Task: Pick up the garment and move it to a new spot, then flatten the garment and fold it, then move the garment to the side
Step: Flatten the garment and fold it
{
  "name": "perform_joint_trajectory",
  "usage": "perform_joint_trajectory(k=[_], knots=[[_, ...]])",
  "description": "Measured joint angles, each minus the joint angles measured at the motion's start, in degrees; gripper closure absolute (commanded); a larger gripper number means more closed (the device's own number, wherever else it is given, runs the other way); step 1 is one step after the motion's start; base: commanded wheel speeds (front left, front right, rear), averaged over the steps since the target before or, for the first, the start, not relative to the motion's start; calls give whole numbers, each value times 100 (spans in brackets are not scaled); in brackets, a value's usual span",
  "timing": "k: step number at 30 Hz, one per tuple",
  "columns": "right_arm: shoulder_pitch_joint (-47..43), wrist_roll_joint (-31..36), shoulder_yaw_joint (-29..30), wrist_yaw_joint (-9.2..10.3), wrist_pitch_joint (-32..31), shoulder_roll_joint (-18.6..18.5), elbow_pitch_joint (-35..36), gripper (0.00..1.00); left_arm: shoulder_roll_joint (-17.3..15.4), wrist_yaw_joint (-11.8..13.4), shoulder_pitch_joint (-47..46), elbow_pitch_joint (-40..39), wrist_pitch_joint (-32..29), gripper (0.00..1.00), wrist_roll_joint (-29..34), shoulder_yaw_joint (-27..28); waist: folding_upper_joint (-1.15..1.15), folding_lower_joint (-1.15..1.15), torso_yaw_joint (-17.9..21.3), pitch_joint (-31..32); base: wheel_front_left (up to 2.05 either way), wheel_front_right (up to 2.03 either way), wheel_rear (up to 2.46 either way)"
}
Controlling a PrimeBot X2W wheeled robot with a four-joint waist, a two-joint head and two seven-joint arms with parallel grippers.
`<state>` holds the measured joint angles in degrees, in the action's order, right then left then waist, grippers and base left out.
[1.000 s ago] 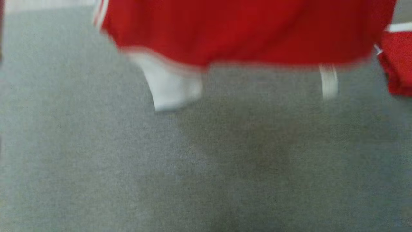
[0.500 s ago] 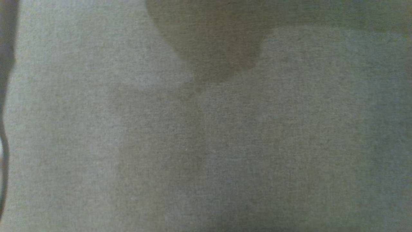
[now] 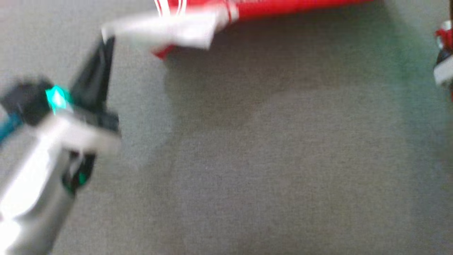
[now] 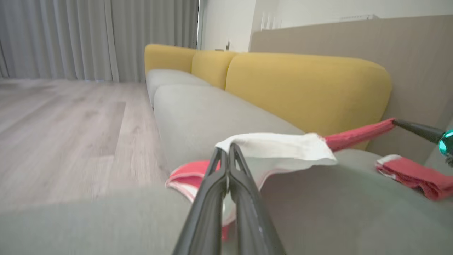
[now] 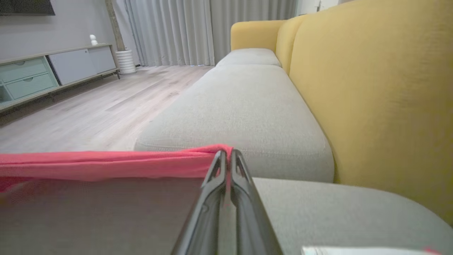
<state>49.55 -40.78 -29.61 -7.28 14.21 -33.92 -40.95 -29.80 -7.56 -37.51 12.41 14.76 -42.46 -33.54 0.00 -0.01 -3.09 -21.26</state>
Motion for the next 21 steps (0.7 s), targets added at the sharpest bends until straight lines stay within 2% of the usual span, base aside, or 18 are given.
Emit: perform_joint_trajectory(k=[3,7,13,21], knots=[[-752,97,377,0,1,-24,375,100,-118,116,1014,-305,-4,100,-2,58,0,0,52,254,0,0,0],[-1844,381,831,0,1,45,825,100,-119,412,2159,-775,-5,100,2,107,0,-1,126,595,0,0,0],[-3235,720,1413,0,1,286,1298,100,-30,700,3428,-1217,-5,100,-1,223,0,-1,191,1037,0,0,0],[-4452,945,2019,0,0,477,1930,100,129,757,4408,-1521,-7,100,-66,213,0,0,190,1376,0,0,0]])
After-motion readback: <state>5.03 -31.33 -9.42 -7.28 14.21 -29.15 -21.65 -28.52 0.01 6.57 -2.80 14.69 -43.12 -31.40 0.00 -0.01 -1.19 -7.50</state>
